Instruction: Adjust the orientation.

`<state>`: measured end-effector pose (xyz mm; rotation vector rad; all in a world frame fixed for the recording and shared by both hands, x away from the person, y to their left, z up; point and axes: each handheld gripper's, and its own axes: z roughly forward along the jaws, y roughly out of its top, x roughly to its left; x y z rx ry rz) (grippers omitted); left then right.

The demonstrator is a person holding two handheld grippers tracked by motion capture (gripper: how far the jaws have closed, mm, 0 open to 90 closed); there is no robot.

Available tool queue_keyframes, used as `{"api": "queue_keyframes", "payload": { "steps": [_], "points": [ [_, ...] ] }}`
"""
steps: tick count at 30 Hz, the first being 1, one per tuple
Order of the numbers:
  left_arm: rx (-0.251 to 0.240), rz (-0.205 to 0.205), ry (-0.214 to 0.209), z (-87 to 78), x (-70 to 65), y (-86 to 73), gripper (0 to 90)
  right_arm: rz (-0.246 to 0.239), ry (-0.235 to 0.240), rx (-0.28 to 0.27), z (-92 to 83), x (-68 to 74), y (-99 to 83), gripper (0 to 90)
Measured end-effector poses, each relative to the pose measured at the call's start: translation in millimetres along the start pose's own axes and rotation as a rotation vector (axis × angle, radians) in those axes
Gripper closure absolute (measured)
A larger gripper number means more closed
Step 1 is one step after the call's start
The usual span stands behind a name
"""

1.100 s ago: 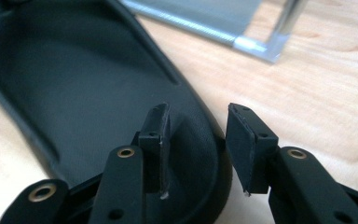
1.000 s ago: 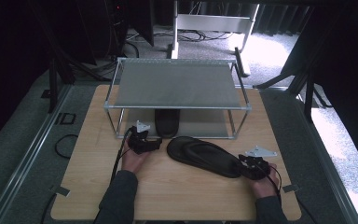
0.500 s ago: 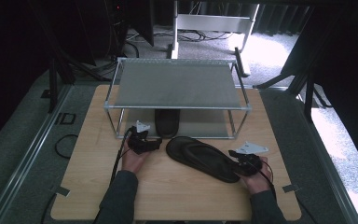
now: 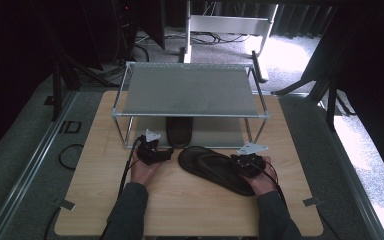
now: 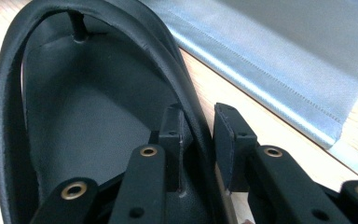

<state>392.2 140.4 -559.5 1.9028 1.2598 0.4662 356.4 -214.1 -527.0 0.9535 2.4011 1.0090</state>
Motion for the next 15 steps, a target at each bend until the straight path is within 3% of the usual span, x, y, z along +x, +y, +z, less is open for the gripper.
{"api": "queue_keyframes", "payload": {
  "steps": [11,15],
  "points": [
    [-0.002,-0.002,-0.002,0.0,0.4,-0.1,26.2,-0.025,-0.045,0.002,-21.7,-1.4,-14.3,78.4],
    [-0.002,-0.002,-0.001,0.0,0.3,-0.1,26.4,0.0,-0.064,-0.019,-27.1,-4.6,-18.6,79.6]
  ]
}}
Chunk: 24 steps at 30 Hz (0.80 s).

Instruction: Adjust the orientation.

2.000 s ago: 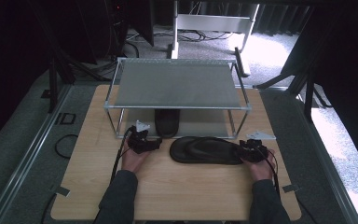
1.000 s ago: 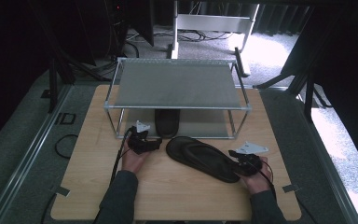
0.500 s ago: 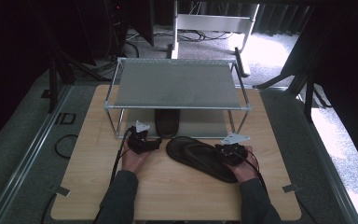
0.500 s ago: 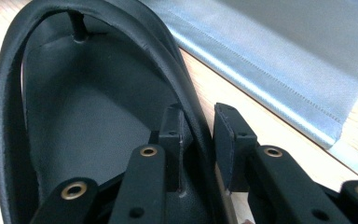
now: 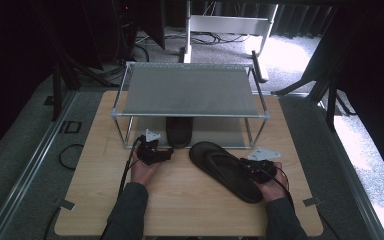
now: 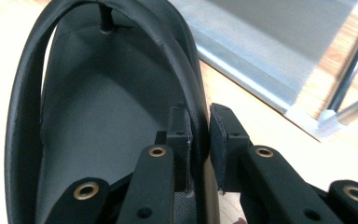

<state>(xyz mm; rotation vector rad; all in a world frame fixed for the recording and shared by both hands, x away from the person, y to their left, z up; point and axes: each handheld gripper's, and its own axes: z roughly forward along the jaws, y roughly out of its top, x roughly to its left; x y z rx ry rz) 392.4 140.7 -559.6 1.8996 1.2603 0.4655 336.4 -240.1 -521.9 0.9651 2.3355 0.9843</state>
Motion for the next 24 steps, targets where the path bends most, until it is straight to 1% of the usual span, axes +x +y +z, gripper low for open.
{"api": "queue_keyframes", "payload": {
  "steps": [2,5,8,11,14,18,21,22,24],
  "points": [
    [0.001,-0.001,-0.002,-0.1,0.3,0.0,26.5,0.013,-0.006,-0.005,0.4,-1.4,-1.1,80.5],
    [-0.001,-0.007,-0.003,-0.4,0.9,0.0,27.2,0.042,-0.029,-0.02,-0.4,-3.9,0.0,81.5],
    [-0.002,-0.007,-0.002,-0.4,0.8,-0.1,27.3,0.065,-0.048,-0.04,-2.5,-6.8,2.6,81.8],
    [-0.001,-0.005,0.001,-0.3,0.6,-0.1,27.7,0.099,-0.077,-0.053,-2.0,-9.0,7.2,81.7],
    [-0.001,-0.005,0.001,-0.4,0.6,-0.1,27.8,0.126,-0.11,-0.063,2.7,-10.2,12.7,81.7],
    [-0.001,-0.006,0.001,-0.4,0.6,-0.1,27.8,0.174,-0.156,-0.071,10.8,-10.4,19.9,81.7],
    [-0.001,-0.005,0.002,-0.4,0.6,-0.1,27.8,0.22,-0.188,-0.068,18.2,-10.9,26.0,81.6],
    [-0.001,-0.006,0.001,-0.4,0.6,-0.1,27.8,0.229,-0.203,-0.064,20.9,-10.5,28.2,81.6],
    [-0.001,-0.006,0.001,-0.4,0.6,-0.1,27.8,0.235,-0.211,-0.063,23.7,-9.9,30.4,81.6]
  ]
}}
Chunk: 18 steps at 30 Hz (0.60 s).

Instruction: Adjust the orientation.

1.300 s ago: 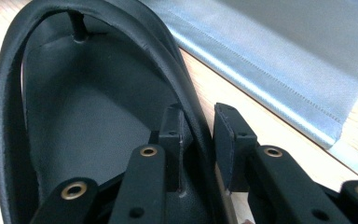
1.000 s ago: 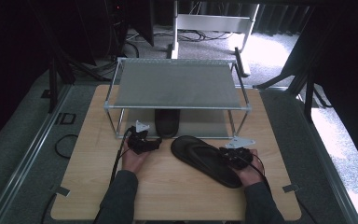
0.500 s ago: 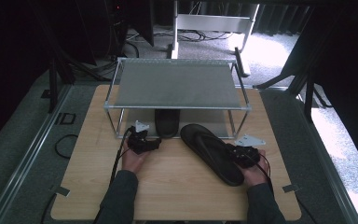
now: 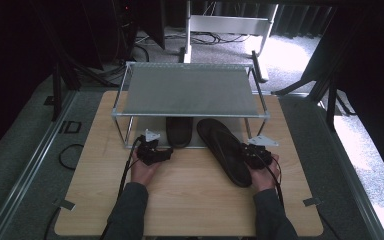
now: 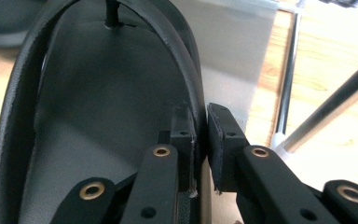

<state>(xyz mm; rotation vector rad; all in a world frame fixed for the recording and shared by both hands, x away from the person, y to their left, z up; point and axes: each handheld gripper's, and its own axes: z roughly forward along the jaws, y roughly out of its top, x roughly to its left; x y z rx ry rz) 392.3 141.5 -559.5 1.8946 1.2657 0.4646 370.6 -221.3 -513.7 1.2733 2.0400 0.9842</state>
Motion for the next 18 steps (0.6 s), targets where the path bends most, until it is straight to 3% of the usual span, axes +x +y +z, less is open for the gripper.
{"api": "queue_keyframes", "payload": {
  "steps": [6,9,13,16,18],
  "points": [
    [-0.002,-0.002,-0.001,0.0,0.1,-0.1,27.9,0.022,-0.077,0.009,15.2,11.4,9.9,81.3],
    [-0.002,-0.003,0.001,-0.1,0.2,-0.1,28.2,0.052,-0.096,0.008,21.0,13.8,13.5,81.3],
    [0.0,-0.005,0.001,-0.2,0.2,-0.1,28.4,0.047,-0.123,0.032,28.1,18.4,11.9,79.6],
    [-0.002,-0.007,0.002,-0.4,0.3,-0.2,28.7,0.078,-0.097,0.021,27.8,16.6,6.3,68.7],
    [-0.002,-0.006,0.002,-0.4,0.1,-0.2,28.7,0.083,-0.046,0.019,25.0,14.6,4.0,59.9]
  ]
}}
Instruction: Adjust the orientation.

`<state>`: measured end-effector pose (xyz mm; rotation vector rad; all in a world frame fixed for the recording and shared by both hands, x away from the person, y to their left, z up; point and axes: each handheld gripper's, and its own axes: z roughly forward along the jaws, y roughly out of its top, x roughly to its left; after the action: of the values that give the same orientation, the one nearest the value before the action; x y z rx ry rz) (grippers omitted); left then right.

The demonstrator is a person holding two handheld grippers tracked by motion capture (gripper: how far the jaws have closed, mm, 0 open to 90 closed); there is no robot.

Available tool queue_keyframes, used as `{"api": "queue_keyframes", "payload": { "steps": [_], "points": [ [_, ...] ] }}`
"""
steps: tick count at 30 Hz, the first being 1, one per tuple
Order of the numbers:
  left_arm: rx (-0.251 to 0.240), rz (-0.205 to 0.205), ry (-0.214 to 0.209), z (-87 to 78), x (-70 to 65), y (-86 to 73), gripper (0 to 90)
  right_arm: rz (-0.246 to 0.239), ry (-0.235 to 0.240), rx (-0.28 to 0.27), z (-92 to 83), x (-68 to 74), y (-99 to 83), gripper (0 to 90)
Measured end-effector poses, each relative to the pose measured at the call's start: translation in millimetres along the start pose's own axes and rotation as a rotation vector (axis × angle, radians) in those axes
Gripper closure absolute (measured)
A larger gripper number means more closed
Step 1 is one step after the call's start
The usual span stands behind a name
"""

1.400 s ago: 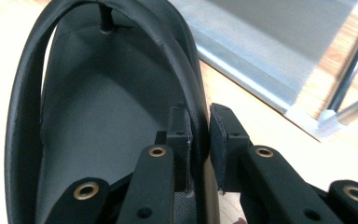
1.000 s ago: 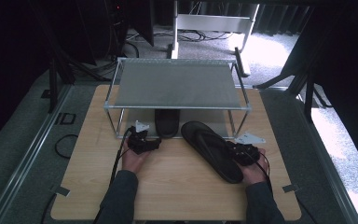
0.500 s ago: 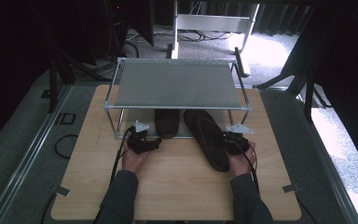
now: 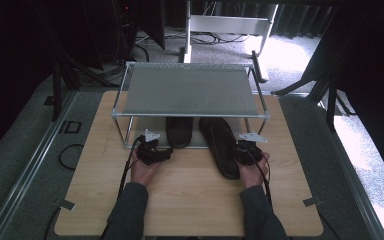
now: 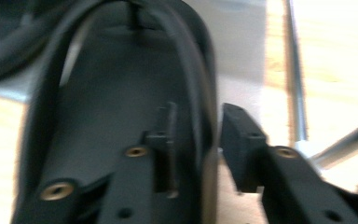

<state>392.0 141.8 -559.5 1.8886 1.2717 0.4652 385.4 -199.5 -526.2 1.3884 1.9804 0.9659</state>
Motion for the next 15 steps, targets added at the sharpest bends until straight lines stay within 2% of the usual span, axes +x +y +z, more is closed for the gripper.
{"api": "queue_keyframes", "payload": {
  "steps": [1,2,8,10,11,12,13,15],
  "points": [
    [0.0,0.001,0.0,0.0,0.0,0.0,28.7,-0.011,0.031,-0.006,-2.8,-0.4,-2.0,56.8],
    [-0.001,0.0,0.0,0.0,-0.1,0.0,28.7,-0.026,0.042,-0.012,-6.1,-0.8,-4.5,55.5],
    [-0.001,0.0,0.0,0.0,0.0,0.0,28.7,-0.042,0.172,-0.026,-26.3,-10.0,-20.4,46.8],
    [0.0,0.0,0.0,0.0,0.0,0.0,28.7,-0.065,0.209,-0.025,-33.7,-11.4,-24.7,44.4],
    [0.0,0.0,0.0,0.0,0.0,0.0,28.7,-0.065,0.209,-0.025,-33.7,-11.4,-24.7,44.4],
    [0.0,0.0,0.0,0.0,0.0,0.0,28.7,-0.077,0.228,-0.022,-37.6,-11.1,-27.0,44.4],
    [-0.001,-0.001,0.0,0.0,0.0,0.0,28.8,-0.113,0.26,-0.023,-45.6,-9.1,-31.8,38.1],
    [0.0,0.0,0.0,0.0,0.0,0.0,28.7,-0.146,0.252,-0.023,-53.8,-6.1,-36.1,33.0]
  ]
}}
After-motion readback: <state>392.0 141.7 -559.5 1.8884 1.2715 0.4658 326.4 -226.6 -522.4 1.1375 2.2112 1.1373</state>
